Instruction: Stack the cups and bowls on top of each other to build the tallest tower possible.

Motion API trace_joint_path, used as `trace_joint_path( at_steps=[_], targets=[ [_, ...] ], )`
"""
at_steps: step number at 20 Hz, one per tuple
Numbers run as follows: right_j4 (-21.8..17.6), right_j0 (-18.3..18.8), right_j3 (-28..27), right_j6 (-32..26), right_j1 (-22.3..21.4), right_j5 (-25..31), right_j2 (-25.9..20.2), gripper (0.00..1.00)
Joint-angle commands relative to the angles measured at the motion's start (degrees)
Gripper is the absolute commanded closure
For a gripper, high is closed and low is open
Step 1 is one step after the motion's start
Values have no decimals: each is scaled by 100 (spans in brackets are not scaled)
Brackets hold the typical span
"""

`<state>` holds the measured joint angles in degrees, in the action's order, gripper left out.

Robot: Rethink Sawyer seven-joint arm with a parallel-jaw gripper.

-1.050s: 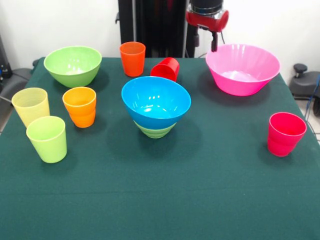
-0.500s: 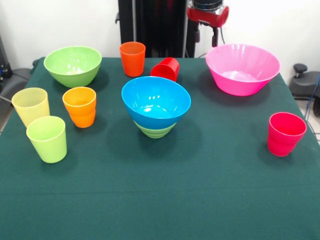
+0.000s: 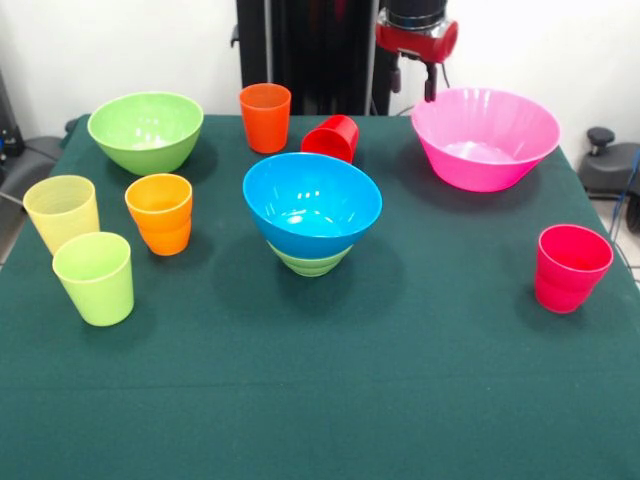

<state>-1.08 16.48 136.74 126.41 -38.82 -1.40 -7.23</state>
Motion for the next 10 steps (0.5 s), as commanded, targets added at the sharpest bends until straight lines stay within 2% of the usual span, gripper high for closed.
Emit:
trace_joint_path(
  at_steps=[1, 10],
  targets=[
    [-148, -253, -421, 796, 847, -797, -69, 0],
    [3, -403, -673, 783, 1189, -1020, -18, 0]
  ],
)
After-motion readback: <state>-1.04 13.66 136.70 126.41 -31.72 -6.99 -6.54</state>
